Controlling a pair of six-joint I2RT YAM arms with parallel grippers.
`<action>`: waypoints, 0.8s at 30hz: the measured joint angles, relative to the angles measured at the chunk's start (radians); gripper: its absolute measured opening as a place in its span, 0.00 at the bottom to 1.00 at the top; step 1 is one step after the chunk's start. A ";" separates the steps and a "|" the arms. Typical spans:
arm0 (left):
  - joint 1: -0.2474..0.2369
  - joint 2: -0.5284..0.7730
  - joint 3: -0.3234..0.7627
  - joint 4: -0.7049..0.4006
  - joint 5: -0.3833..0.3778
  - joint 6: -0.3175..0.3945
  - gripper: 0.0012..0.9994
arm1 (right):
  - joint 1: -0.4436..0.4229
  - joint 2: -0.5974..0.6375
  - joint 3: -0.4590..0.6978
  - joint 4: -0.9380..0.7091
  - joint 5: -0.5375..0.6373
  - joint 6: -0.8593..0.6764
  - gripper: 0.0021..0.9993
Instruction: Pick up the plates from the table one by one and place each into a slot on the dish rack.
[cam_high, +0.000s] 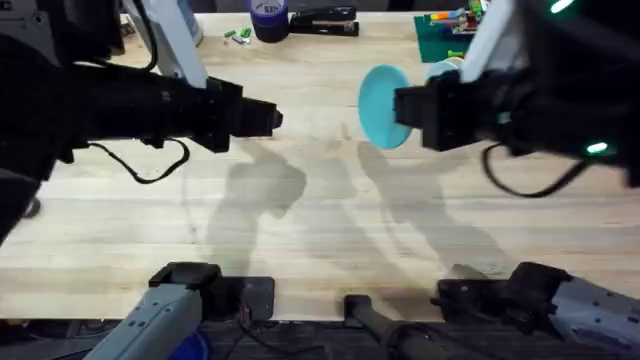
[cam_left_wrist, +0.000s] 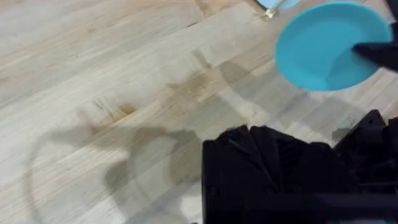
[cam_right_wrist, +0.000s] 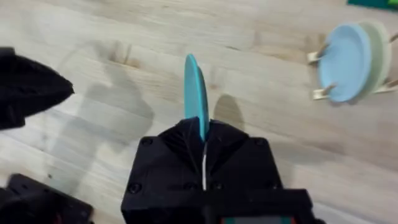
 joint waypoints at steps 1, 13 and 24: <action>-0.002 -0.002 0.000 0.000 -0.002 0.003 0.04 | -0.006 0.000 0.027 -0.029 0.000 -0.023 0.03; -0.004 -0.002 0.000 0.033 -0.009 0.143 0.04 | -0.108 -0.006 0.265 -0.272 0.000 -0.261 0.03; -0.004 -0.002 0.000 0.062 -0.012 0.170 0.99 | -0.230 -0.006 0.334 -0.358 0.000 -0.428 0.03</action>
